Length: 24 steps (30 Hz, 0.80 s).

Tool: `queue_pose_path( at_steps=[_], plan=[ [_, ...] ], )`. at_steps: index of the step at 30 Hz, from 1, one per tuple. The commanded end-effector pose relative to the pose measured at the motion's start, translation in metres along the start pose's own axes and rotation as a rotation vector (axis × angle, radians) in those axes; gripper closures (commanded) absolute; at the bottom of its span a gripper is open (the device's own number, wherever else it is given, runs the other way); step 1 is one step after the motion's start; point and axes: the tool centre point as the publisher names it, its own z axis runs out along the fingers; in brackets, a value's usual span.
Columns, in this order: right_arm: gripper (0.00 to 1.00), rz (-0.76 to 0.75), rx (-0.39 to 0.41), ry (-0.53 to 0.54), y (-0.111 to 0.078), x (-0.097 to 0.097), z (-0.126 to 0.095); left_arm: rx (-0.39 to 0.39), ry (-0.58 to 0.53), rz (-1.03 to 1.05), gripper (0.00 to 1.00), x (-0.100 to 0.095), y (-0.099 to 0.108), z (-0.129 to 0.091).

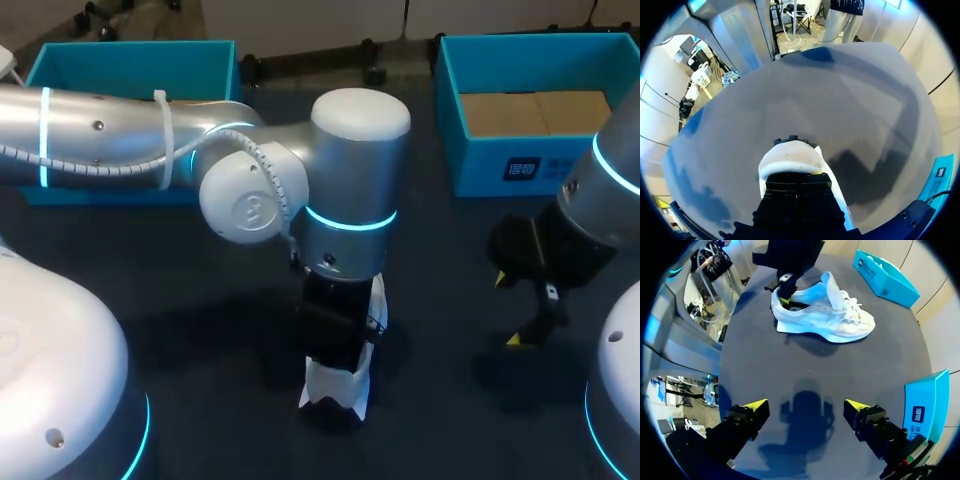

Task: Take the shoe out of the shoebox, open the shoe tongue, remove and reinsert the insole, then place the shoe into the shoebox

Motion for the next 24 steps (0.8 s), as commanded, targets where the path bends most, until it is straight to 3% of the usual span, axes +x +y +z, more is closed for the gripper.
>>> queue_pose_path(
  at_steps=[1,11,24],
  plan=[
    [0.00,-0.001,0.000,-0.003,-0.001,0.002,0.000,0.028,0.006,-0.010,1.00,-0.010,0.011,0.022],
    [0.00,-0.001,0.000,-0.003,-0.001,0.002,0.000,-0.034,-0.017,-0.048,1.00,-0.002,0.017,0.046],
    [0.00,-0.001,0.000,-0.003,-0.001,0.002,0.000,-0.152,-0.041,-0.042,1.00,0.004,-0.001,-0.020]
  ],
)
